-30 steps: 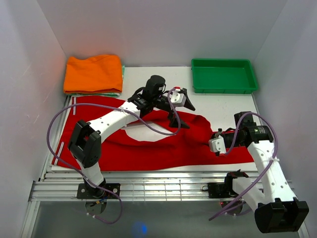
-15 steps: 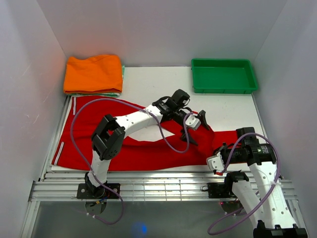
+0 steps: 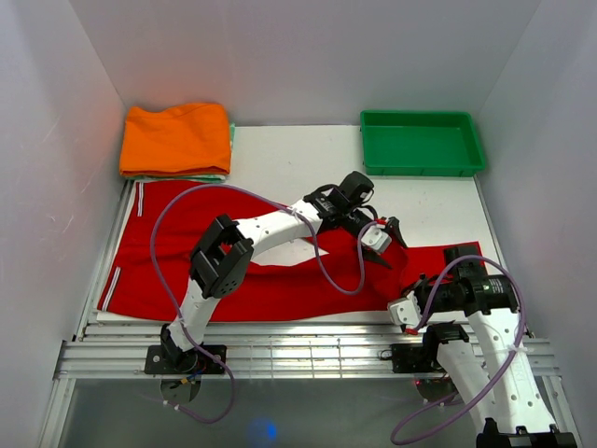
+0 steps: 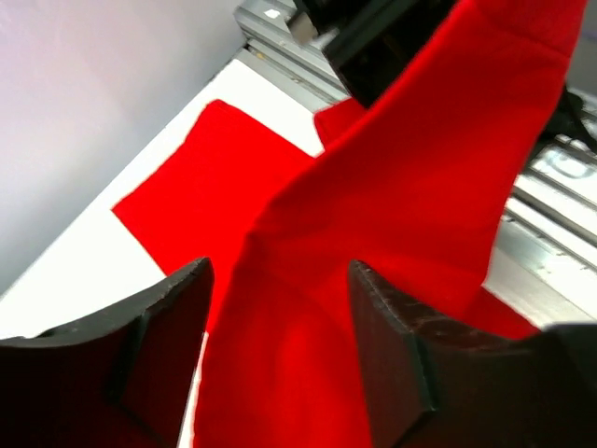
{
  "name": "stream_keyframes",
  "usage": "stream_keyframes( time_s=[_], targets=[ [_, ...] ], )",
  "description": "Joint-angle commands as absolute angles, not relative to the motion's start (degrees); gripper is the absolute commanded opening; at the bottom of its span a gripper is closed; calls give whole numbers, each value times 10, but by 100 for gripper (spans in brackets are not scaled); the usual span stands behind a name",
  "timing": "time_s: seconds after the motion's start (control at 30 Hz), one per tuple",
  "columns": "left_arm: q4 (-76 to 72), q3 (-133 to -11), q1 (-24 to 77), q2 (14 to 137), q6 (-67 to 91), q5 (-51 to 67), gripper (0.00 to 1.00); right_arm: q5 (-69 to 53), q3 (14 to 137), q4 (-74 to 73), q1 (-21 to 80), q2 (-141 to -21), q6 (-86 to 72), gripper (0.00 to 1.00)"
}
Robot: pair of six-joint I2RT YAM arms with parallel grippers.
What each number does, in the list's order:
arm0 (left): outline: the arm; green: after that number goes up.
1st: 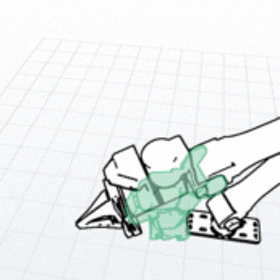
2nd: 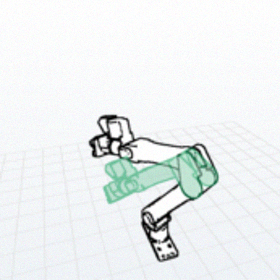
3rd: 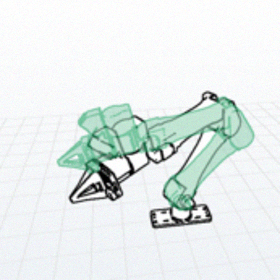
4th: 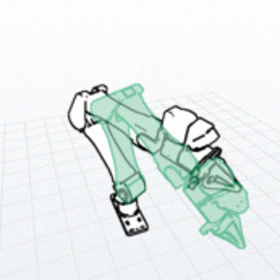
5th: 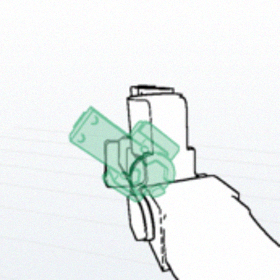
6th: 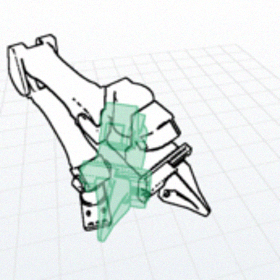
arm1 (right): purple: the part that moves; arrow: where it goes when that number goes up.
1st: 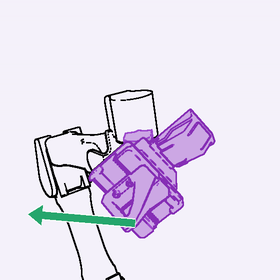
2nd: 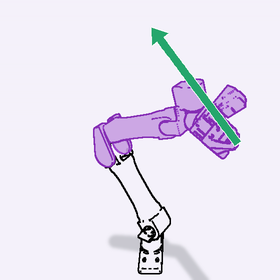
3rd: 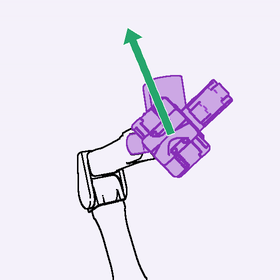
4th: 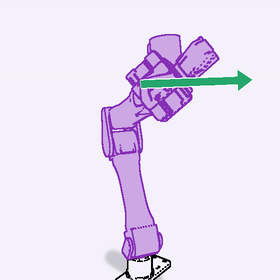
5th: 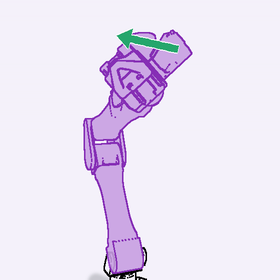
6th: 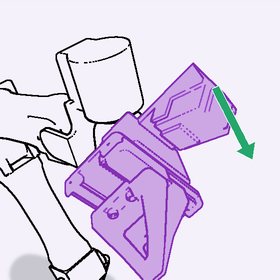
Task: Fold and stack the trousers
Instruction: Flatten the trousers out
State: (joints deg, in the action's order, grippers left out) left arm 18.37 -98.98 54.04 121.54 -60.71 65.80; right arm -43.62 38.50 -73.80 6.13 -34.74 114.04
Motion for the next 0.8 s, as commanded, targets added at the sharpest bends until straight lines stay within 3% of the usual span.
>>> stream_keyframes(
  time_s=[0.0,0.03,0.13,0.23,0.53,0.7,0.73,0.77],
  targets=[
    [226,-1028,548,1222,-663,673,61,-431,410,-732,65,-368,1493,8],
    [237,-1028,548,1222,-674,672,51,-430,415,-725,65,-374,1472,8],
    [268,-1029,554,1221,-705,668,39,-420,429,-698,65,-375,1445,8],
    [299,-1037,554,1216,-718,660,1,-411,436,-674,64,-376,1412,8],
    [321,-938,529,1103,-771,640,0,-381,446,-657,65,-381,1360,8],
    [280,-825,518,1021,-808,611,0,-381,427,-693,63,-359,1444,8],
    [274,-820,517,1014,-818,606,24,-384,429,-711,63,-360,1497,8],
    [266,-818,516,1009,-819,602,34,-390,432,-730,63,-362,1523,8]
  ],
)
